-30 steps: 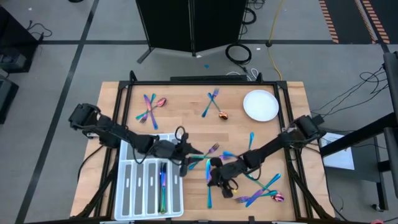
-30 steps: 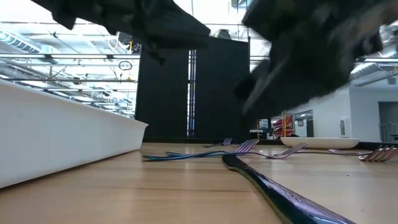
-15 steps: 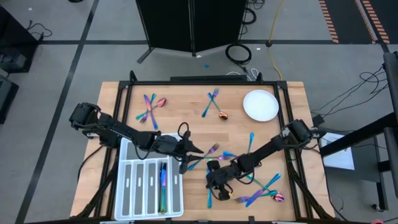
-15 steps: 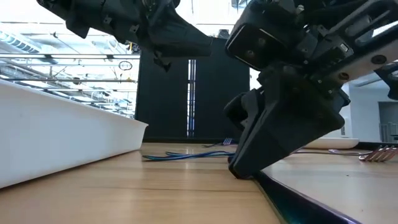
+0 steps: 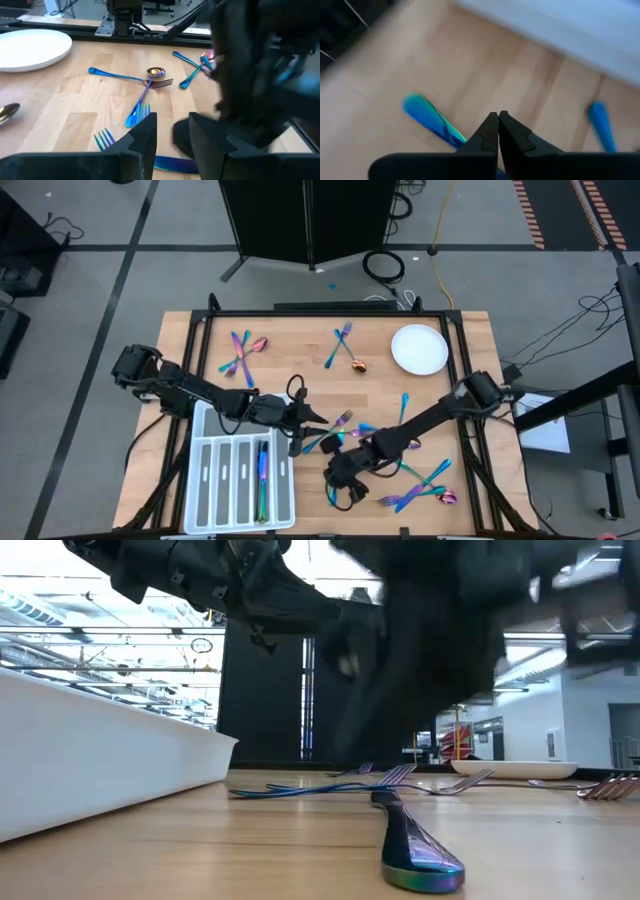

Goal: Sort silverware
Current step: Put the bottom left iridescent knife into the cutlery tray

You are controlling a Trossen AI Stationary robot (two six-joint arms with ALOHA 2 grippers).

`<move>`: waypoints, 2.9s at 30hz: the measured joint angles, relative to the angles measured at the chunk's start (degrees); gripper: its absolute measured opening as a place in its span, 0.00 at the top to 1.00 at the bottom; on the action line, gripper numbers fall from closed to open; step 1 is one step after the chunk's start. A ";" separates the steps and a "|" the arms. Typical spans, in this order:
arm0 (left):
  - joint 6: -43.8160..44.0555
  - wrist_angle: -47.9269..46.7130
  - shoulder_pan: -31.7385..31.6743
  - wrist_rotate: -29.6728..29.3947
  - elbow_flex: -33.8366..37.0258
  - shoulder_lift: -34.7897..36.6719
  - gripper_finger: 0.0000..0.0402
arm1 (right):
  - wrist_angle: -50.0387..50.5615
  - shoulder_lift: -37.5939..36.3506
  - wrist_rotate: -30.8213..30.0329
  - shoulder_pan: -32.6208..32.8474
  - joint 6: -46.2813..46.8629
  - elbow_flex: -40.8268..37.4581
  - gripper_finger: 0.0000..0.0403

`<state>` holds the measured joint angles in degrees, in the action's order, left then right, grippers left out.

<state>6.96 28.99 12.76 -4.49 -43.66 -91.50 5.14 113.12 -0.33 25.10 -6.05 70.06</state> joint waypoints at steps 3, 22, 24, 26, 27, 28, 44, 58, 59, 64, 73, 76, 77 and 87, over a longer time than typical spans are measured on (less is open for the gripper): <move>-1.54 -0.16 -0.71 1.73 0.04 0.35 0.72 | 1.43 -3.33 1.93 0.09 1.52 0.90 1.00; -4.40 -1.06 -5.65 7.86 0.04 0.81 0.72 | -14.68 3.57 0.57 4.99 18.29 -2.78 1.00; -4.33 -1.02 -5.67 7.89 0.04 0.81 0.72 | -14.36 4.75 -0.23 5.73 19.00 -2.78 1.00; -4.28 -1.02 -5.71 7.89 0.04 0.81 0.72 | -14.46 6.39 -0.47 6.39 20.17 -2.73 1.00; -4.26 -1.00 -5.71 7.89 0.04 0.81 0.72 | -14.48 6.89 -0.55 6.68 20.66 -2.20 1.00; -4.26 -0.82 -5.71 7.89 0.04 0.81 0.72 | -14.57 7.40 -0.25 7.00 21.03 -2.02 1.00; -2.97 -1.49 -6.59 7.85 0.04 0.81 0.72 | 9.52 -0.08 -1.05 12.94 17.62 -1.99 1.00; -3.24 -1.49 -8.68 9.17 0.02 0.81 0.72 | 10.13 -10.18 -9.72 9.22 23.52 -10.32 1.00; -3.21 -1.50 -8.64 10.16 0.02 0.79 0.72 | 7.81 -10.18 -9.32 8.57 23.86 -12.05 1.00; -2.78 -1.06 -6.93 12.06 -0.02 -0.85 0.72 | 1.45 -10.20 -11.88 6.40 24.47 -16.44 1.00; -1.22 9.82 -5.30 12.04 -0.56 -10.70 0.72 | 0.58 -9.79 -11.20 3.54 17.44 -16.65 1.00; 0.20 9.33 -6.05 11.97 -1.43 -12.95 0.72 | -2.20 -8.55 -8.56 1.86 15.06 -16.63 1.00; 0.26 9.34 -6.18 11.97 -1.82 -13.55 0.72 | -2.23 -7.88 -8.09 1.46 14.73 -16.63 1.00; 0.22 6.65 -7.74 11.80 -2.08 -13.85 0.72 | -7.99 -4.08 -7.85 -2.34 4.94 -16.42 1.00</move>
<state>7.18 35.64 5.02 7.31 -45.74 -105.36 -2.86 109.03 -8.18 22.76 -1.11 53.64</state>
